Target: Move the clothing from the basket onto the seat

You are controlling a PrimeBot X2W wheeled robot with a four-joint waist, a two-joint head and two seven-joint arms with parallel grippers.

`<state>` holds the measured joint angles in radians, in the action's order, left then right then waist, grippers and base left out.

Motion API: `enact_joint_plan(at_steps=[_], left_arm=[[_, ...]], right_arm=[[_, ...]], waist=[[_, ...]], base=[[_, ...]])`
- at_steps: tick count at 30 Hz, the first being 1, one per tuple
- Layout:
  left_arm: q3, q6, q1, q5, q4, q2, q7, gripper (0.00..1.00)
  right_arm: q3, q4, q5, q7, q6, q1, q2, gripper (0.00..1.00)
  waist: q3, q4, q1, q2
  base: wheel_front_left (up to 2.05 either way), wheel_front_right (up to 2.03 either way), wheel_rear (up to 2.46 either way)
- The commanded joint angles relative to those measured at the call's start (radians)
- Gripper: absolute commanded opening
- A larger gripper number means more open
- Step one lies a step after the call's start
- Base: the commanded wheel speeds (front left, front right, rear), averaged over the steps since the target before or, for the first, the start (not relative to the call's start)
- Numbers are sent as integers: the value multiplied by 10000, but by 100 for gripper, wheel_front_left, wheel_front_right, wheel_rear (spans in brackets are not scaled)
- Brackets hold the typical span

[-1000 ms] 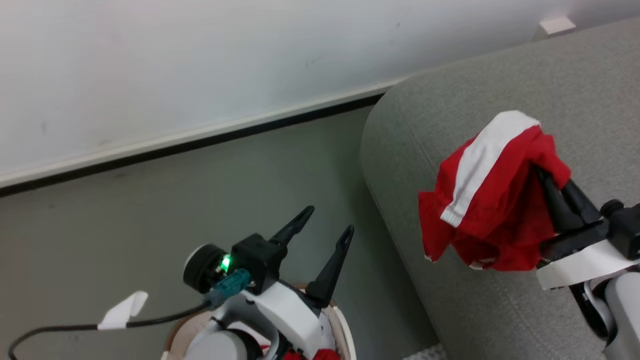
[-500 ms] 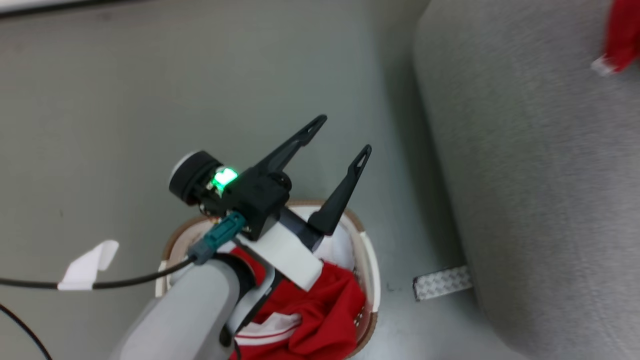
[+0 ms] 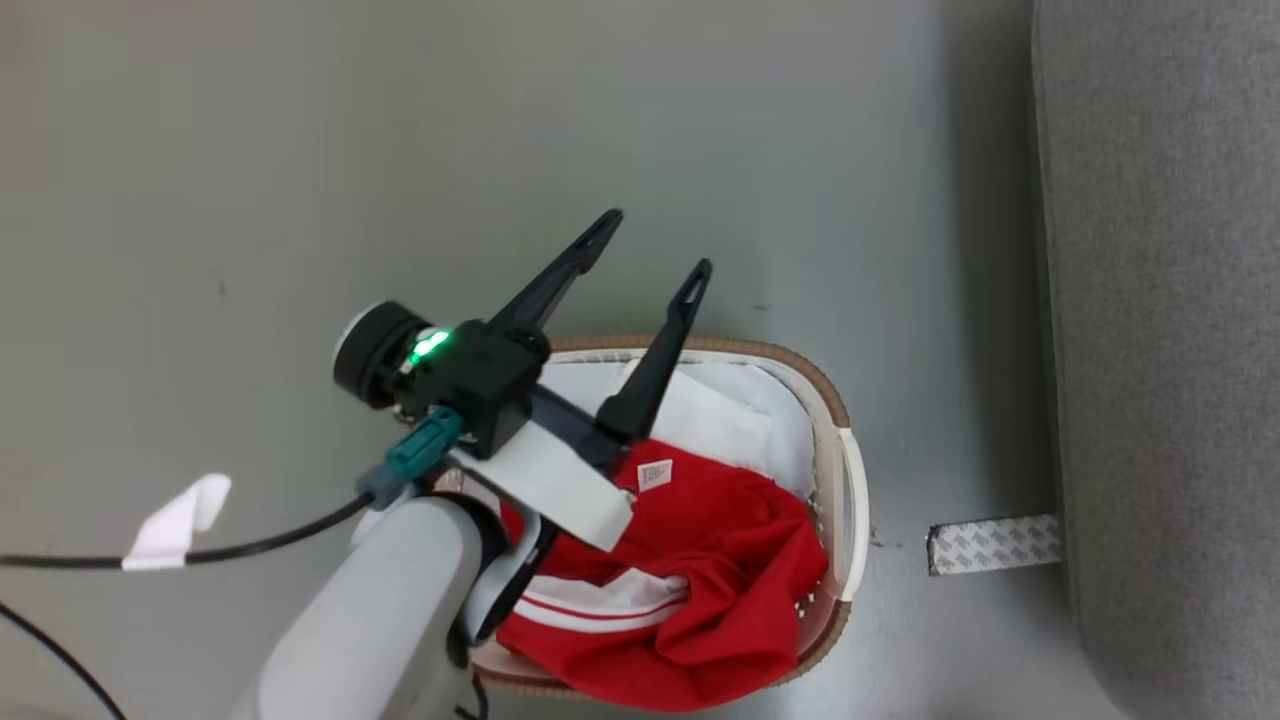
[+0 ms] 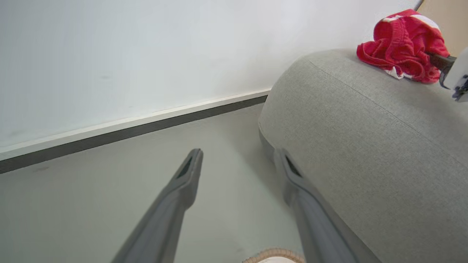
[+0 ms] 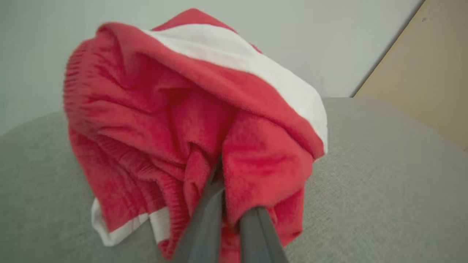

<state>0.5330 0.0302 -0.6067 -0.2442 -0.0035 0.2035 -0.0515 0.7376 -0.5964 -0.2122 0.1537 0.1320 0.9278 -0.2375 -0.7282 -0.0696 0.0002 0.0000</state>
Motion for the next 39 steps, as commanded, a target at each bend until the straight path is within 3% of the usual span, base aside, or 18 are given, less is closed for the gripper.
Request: enact_joint_plan(at_steps=[1, 4, 10, 20, 28, 32, 39], left_arm=[[-85, -75, 161, -52, 94, 34, -155, 100], [-228, -209, 416, -173, 280, 88, -406, 100], [-590, -525, 1108, -463, 784, 236, -1027, 100], [-1224, -1170, 2763, -881, 1752, 165, -1969, 100], [-1980, -1583, 4405, -1073, 1981, 203, -2135, 100], [-2758, -1600, 5431, -1069, 1545, 90, -2132, 100], [-3823, -1258, 6560, -418, 1007, -233, -2135, 100]], right_arm=[[251, 25, -158, 254, -25, -100, 22, 100], [371, 42, -340, 667, -25, -445, 488, 100], [-484, 633, -339, 1068, -25, -1581, 966, 100], [-3012, 3052, 464, 1097, -25, -4515, 1362, 100], [-4898, 3778, 1001, 1098, -25, -6788, 1674, 100], [-5707, 3872, 1324, 1098, -23, -7777, 1836, 100], [-6617, 3888, 2143, 1099, -25, -9219, 1883, 100]], waist=[[300, -14, -2, 0], [699, -50, -2, 0], [2039, -146, -2, 0], [4875, 391, -2, 0], [6804, 907, -2, 0], [7350, 963, -2, 0], [7714, 978, -2, 0]], base=[[0, 0, 0], [0, 0, 0], [0, 0, 0], [0, 0, 0], [0, 0, 0], [0, 0, 0], [0, 0, 0]])
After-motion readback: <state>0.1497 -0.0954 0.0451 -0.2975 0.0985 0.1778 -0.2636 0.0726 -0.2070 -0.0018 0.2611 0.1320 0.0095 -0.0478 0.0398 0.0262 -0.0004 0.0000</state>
